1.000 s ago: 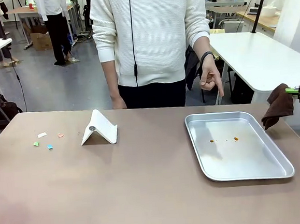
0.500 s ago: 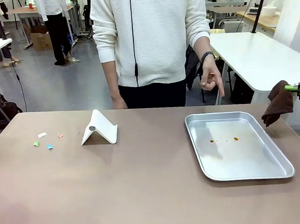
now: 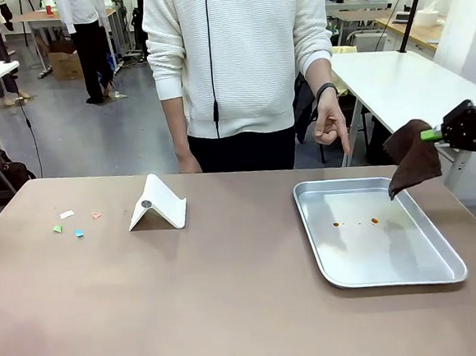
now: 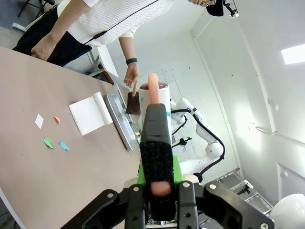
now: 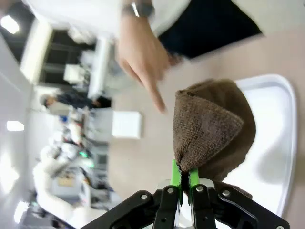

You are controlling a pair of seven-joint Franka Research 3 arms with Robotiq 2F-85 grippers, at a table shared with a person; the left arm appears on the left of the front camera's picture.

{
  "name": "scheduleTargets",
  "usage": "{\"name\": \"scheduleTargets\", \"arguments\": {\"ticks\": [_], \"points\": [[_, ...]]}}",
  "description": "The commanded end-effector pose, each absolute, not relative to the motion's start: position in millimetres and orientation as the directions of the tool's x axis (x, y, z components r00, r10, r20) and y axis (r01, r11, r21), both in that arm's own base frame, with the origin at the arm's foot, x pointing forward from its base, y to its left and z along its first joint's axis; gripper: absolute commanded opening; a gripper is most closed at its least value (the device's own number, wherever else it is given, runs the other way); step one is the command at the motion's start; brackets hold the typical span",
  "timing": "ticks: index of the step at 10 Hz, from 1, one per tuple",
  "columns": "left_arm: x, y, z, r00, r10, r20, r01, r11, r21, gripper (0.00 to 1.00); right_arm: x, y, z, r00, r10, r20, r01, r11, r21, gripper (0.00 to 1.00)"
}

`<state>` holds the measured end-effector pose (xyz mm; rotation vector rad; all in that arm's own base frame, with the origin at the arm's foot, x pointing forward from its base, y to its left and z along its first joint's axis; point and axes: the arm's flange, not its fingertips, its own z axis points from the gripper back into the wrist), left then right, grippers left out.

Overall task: Clean the surface of the table.
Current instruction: If a person points to the right, clean the right side of the table with your right hand, and if they point to the left, clean the left side with your left hand.

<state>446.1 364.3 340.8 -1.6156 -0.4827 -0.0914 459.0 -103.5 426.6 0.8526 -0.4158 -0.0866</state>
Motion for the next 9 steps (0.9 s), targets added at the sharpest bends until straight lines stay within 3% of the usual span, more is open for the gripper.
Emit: {"name": "scheduleTargets", "arguments": {"ticks": [1, 3, 6, 7, 8, 9], "points": [[443.9, 365.6, 345.7, 0.899, 0.258, 0.353, 0.375, -0.039, -0.926, 0.22, 432.9, -78.8, 418.7, 0.959, -0.071, 0.275, -0.112, 0.795, 0.596, 0.07], [443.9, 365.6, 345.7, 0.899, 0.258, 0.353, 0.375, -0.039, -0.926, 0.22, 432.7, -63.4, 411.1, 0.96, -0.059, 0.273, -0.093, 0.854, 0.512, 0.07], [443.9, 365.6, 345.7, 0.899, 0.258, 0.353, 0.375, -0.039, -0.926, 0.22, 433.7, -69.3, 406.5, 0.96, -0.044, 0.275, -0.123, 0.819, 0.561, 0.07], [443.9, 365.6, 345.7, 0.899, 0.258, 0.353, 0.375, -0.039, -0.926, 0.22, 434.1, -62.1, 403.5, 0.962, -0.037, 0.27, -0.12, 0.831, 0.543, 0.07], [443.9, 365.6, 345.7, 0.899, 0.258, 0.353, 0.375, -0.039, -0.926, 0.22, 440.5, -39.0, 396.5, 0.97, 0.073, 0.232, -0.183, 0.848, 0.498, 0.07], [443.9, 365.6, 345.7, 0.899, 0.258, 0.353, 0.375, -0.039, -0.926, 0.22, 448.8, -27.3, 389.2, 0.975, 0.052, 0.215, -0.153, 0.858, 0.49, 0.07]]}}
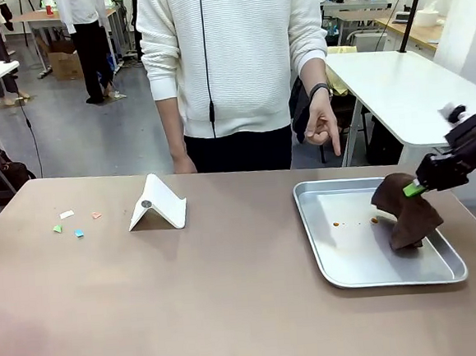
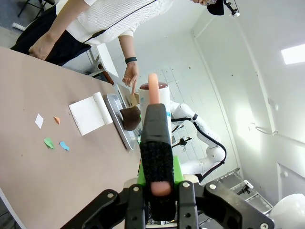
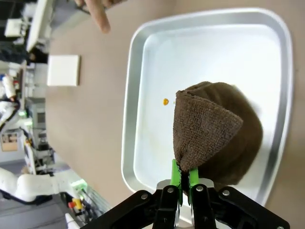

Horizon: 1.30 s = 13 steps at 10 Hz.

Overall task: Clean the surface of the table.
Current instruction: If a person points to the right, clean the right side of the table with your right hand, and if they point to the left, clean the left side with your left hand.

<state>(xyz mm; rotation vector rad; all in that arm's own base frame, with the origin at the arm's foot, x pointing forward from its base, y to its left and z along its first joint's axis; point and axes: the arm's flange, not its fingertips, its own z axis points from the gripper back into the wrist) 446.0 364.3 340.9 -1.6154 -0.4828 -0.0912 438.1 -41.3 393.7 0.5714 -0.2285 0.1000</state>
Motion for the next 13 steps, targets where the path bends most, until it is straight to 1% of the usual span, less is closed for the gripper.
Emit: {"name": "scheduleTargets", "arguments": {"ticks": [1, 4, 7, 10, 13], "points": [[443.9, 365.6, 345.7, 0.899, 0.258, 0.353, 0.375, -0.039, -0.926, 0.22, 454.6, -18.5, 381.7, 0.978, 0.033, 0.205, -0.128, 0.873, 0.471, 0.07], [443.9, 365.6, 345.7, 0.899, 0.258, 0.353, 0.375, -0.039, -0.926, 0.22, 472.9, 10.9, 346.6, 0.987, -0.012, 0.162, -0.052, 0.922, 0.385, 0.07], [443.9, 365.6, 345.7, 0.899, 0.258, 0.353, 0.375, -0.039, -0.926, 0.22, 484.6, 34.2, 318.8, 0.98, -0.046, 0.196, -0.018, 0.95, 0.313, 0.07], [443.9, 365.6, 345.7, 0.899, 0.258, 0.353, 0.375, -0.039, -0.926, 0.22, 490.4, 55.7, 304.8, 0.987, -0.009, 0.16, -0.045, 0.942, 0.333, 0.07], [443.9, 365.6, 345.7, 0.899, 0.258, 0.353, 0.375, -0.039, -0.926, 0.22, 491.7, 76.0, 313.4, 0.987, 0.032, 0.16, -0.1, 0.893, 0.439, 0.07]]}}
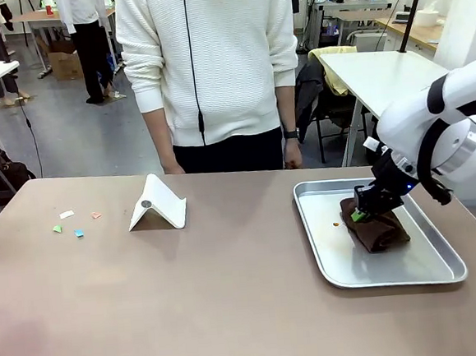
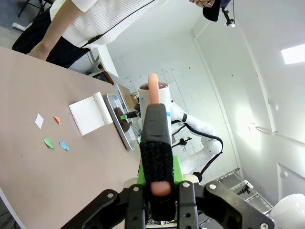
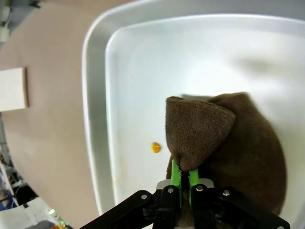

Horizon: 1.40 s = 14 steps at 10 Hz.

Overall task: Clean the surface of the table.
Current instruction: If a person points to the right, clean the right side of the table with your right hand, and if they point to the left, clean the left side with your left hand.

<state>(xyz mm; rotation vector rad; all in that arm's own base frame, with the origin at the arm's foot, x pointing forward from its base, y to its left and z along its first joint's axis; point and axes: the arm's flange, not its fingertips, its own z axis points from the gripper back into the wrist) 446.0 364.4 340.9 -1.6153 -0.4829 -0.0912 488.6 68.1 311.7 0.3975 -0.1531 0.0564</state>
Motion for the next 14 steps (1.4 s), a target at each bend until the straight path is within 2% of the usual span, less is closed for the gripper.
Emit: {"name": "scheduleTargets", "arguments": {"ticks": [1, 4, 8, 10, 14], "points": [[443.9, 365.6, 345.7, 0.899, 0.258, 0.353, 0.375, -0.039, -0.926, 0.22, 491.5, 85.3, 311.9, 0.987, 0.049, 0.153, -0.116, 0.874, 0.471, 0.07], [443.9, 365.6, 345.7, 0.899, 0.258, 0.353, 0.375, -0.039, -0.926, 0.22, 480.9, 110.8, 305.3, 0.962, 0.208, 0.179, -0.267, 0.859, 0.437, 0.07], [443.9, 365.6, 345.7, 0.899, 0.258, 0.353, 0.375, -0.039, -0.926, 0.22, 484.6, 104.1, 301.0, 0.958, 0.216, 0.188, -0.267, 0.913, 0.31, 0.07], [443.9, 365.6, 345.7, 0.899, 0.258, 0.353, 0.375, -0.039, -0.926, 0.22, 488.5, 99.1, 291.4, 0.964, 0.175, 0.199, -0.222, 0.944, 0.246, 0.07], [443.9, 365.6, 345.7, 0.899, 0.258, 0.353, 0.375, -0.039, -0.926, 0.22, 503.0, 53.4, 287.8, 0.988, 0.004, 0.154, -0.045, 0.964, 0.264, 0.07]]}}
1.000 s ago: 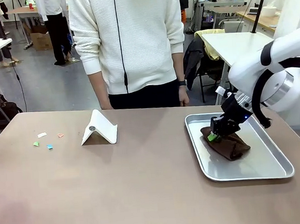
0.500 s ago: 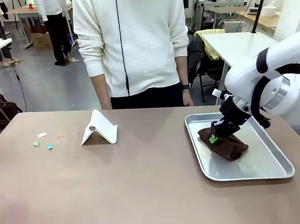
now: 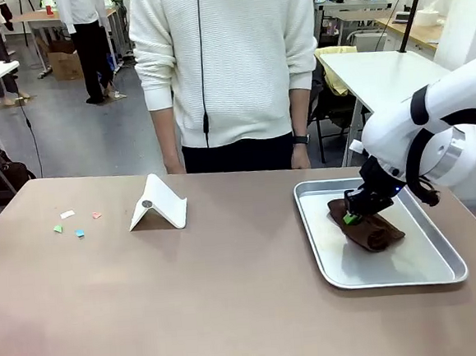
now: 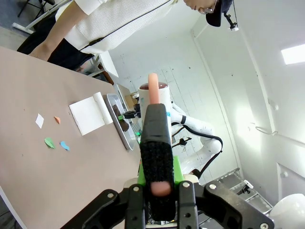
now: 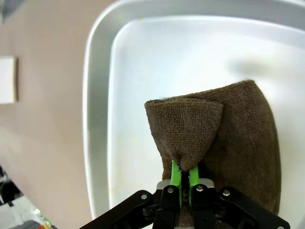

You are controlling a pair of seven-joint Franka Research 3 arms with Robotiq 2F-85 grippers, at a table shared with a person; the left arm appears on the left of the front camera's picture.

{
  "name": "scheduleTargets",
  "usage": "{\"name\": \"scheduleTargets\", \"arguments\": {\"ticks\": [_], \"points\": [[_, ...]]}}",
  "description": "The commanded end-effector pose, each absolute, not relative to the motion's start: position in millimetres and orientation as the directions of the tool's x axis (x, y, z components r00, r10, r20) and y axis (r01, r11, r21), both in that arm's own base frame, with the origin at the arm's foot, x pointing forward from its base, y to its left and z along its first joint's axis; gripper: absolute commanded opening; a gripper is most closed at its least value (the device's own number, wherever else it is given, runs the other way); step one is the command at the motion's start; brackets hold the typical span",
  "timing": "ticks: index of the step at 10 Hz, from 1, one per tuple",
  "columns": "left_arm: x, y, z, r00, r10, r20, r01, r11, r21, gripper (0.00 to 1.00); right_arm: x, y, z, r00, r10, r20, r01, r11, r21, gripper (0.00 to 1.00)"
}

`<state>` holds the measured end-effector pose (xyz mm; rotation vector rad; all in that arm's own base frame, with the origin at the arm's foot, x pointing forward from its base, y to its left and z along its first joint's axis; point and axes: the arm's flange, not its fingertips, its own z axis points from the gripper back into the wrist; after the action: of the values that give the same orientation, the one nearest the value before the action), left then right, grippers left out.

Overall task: Clean the surface of the table.
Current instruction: If a person points to the right, clean the right side of the table with your right hand, and if they point to the left, clean the left side with your left hand.

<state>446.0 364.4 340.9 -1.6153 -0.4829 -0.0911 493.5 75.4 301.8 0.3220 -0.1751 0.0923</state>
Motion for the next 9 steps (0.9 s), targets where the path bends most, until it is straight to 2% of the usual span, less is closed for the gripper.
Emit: {"name": "scheduleTargets", "arguments": {"ticks": [1, 4, 6, 7, 9], "points": [[443.9, 365.6, 345.7, 0.899, 0.258, 0.353, 0.375, -0.039, -0.926, 0.22, 506.8, 45.1, 287.9, 0.99, -0.017, 0.143, -0.025, 0.957, 0.29, 0.07], [443.9, 365.6, 345.7, 0.899, 0.258, 0.353, 0.375, -0.039, -0.926, 0.22, 508.7, 39.7, 289.4, 0.991, -0.031, 0.133, -0.02, 0.93, 0.366, 0.07], [443.9, 365.6, 345.7, 0.899, 0.258, 0.353, 0.375, -0.039, -0.926, 0.22, 505.4, 35.6, 298.7, 0.994, -0.006, 0.113, -0.052, 0.864, 0.501, 0.07], [443.9, 365.6, 345.7, 0.899, 0.258, 0.353, 0.375, -0.039, -0.926, 0.22, 504.6, 25.7, 308.4, 0.995, -0.007, 0.097, -0.054, 0.795, 0.604, 0.07], [443.9, 365.6, 345.7, 0.899, 0.258, 0.353, 0.375, -0.039, -0.926, 0.22, 501.4, -7.8, 338.7, 0.994, -0.055, 0.098, -0.048, 0.58, 0.813, 0.07]]}}
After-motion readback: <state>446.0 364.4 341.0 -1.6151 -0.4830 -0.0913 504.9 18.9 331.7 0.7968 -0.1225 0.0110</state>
